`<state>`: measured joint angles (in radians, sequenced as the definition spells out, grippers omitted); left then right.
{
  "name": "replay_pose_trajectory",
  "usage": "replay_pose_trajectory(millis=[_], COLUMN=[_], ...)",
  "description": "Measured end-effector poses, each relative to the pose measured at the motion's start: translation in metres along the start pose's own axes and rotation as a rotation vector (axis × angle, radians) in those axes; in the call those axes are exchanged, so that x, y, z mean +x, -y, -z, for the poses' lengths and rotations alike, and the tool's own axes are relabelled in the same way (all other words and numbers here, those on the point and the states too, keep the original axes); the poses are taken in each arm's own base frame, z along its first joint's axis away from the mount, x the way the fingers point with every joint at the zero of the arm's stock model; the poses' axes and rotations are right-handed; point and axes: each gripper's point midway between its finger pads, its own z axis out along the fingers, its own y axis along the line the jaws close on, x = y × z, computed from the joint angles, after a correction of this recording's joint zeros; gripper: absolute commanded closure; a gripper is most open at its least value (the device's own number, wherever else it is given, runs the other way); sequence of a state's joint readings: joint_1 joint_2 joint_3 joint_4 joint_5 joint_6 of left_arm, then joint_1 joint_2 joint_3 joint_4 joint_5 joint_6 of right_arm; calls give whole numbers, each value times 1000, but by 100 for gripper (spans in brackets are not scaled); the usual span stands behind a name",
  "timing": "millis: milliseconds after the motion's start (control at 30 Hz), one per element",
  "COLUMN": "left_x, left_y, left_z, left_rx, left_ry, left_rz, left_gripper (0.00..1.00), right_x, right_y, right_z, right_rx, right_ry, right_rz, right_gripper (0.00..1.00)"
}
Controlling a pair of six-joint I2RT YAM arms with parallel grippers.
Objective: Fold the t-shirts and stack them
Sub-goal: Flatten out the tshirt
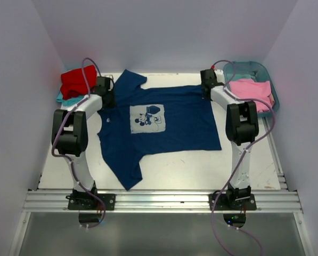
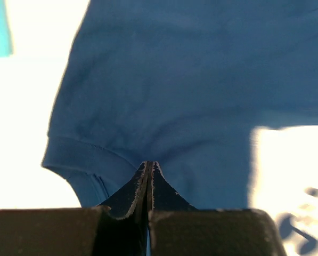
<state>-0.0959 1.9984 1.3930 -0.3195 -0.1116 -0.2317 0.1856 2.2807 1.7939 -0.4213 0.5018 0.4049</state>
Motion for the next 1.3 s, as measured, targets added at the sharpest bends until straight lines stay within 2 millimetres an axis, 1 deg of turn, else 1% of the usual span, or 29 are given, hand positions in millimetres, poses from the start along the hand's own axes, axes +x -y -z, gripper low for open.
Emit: replay_pose_trajectory(millis=[33, 67, 100, 133, 167, 233, 267, 333, 367, 400, 433, 467, 533, 567, 600, 633, 667, 700, 733, 767, 800, 833, 900, 1000, 1067, 1100, 1167, 1267, 1300], left_x=[-7, -15, -28, -42, -56, -82, -91, -100, -99, -96, -88, -78, -42, -19, 4, 35, 65, 95, 122, 143, 161, 170, 180, 177, 176, 180, 192, 217, 221], left_y=[3, 6, 10, 13, 15, 21, 23, 27, 28, 29, 30, 32, 34, 36, 37, 38, 40, 44, 49, 55, 63, 67, 74, 77, 78, 77, 74, 64, 64], left_z=[9, 17, 29, 42, 57, 91, 109, 139, 149, 158, 162, 163, 153, 146, 139, 132, 128, 127, 129, 133, 138, 142, 150, 156, 154, 152, 146, 133, 130], left_rx=[21, 38, 60, 82, 99, 142, 162, 198, 212, 226, 238, 252, 267, 271, 272, 269, 265, 262, 264, 273, 289, 300, 322, 335, 339, 337, 317, 263, 261], left_ry=[25, 53, 93, 142, 191, 284, 327, 381, 389, 389, 373, 348, 245, 177, 119, 39, -36, -114, -178, -230, -271, -287, -296, -271, -257, -260, -281, -336, -349], left_rz=[2, 5, 9, 13, 17, 28, 33, 51, 58, 65, 76, 85, 103, 112, 116, 121, 118, 116, 105, 92, 80, 67, 65, 84, 92, 93, 94, 89, 101], left_gripper=[100, 100, 100, 100, 100, 89, 80, 70, 62, 61, 60, 59, 59, 60, 61, 64, 76, 86, 95, 100, 100, 100, 100, 100, 100, 100, 100, 100, 100], right_x=[-4, -14, -34, -45, -61, -87, -96, -110, -113, -112, -107, -99, -68, -47, -22, 6, 35, 57, 83, 104, 121, 134, 149, 156, 160, 164, 172, 196, 193], right_y=[2, 1, -1, -3, -6, -4, -1, 2, 4, 5, 7, 9, 18, 22, 30, 38, 46, 54, 62, 70, 77, 83, 89, 90, 88, 87, 86, 84, 79], right_z=[9, 20, 36, 45, 61, 99, 119, 155, 170, 180, 190, 195, 195, 191, 185, 178, 172, 168, 163, 161, 161, 161, 163, 164, 162, 160, 155, 142, 142], right_rx=[-13, -32, -65, -82, -115, -163, -181, -216, -230, -239, -249, -257, -241, -232, -214, -190, -170, -152, -129, -112, -102, -91, -91, -103, -113, -116, -111, -112, -126], right_ry=[24, 57, 116, 145, 196, 278, 307, 350, 356, 350, 335, 314, 235, 188, 128, 65, -1, -55, -115, -165, -208, -239, -272, -280, -283, -289, -308, -358, -348], right_rz=[-2, -12, -37, -48, -72, -103, -113, -127, -129, -126, -119, -108, -71, -52, -27, -1, 28, 52, 77, 98, 116, 128, 137, 133, 129, 128, 133, 137, 126], right_gripper=[100, 100, 100, 100, 100, 100, 100, 100, 100, 100, 100, 100, 100, 100, 100, 100, 100, 100, 100, 100, 100, 100, 100, 100, 100, 100, 100, 100, 100])
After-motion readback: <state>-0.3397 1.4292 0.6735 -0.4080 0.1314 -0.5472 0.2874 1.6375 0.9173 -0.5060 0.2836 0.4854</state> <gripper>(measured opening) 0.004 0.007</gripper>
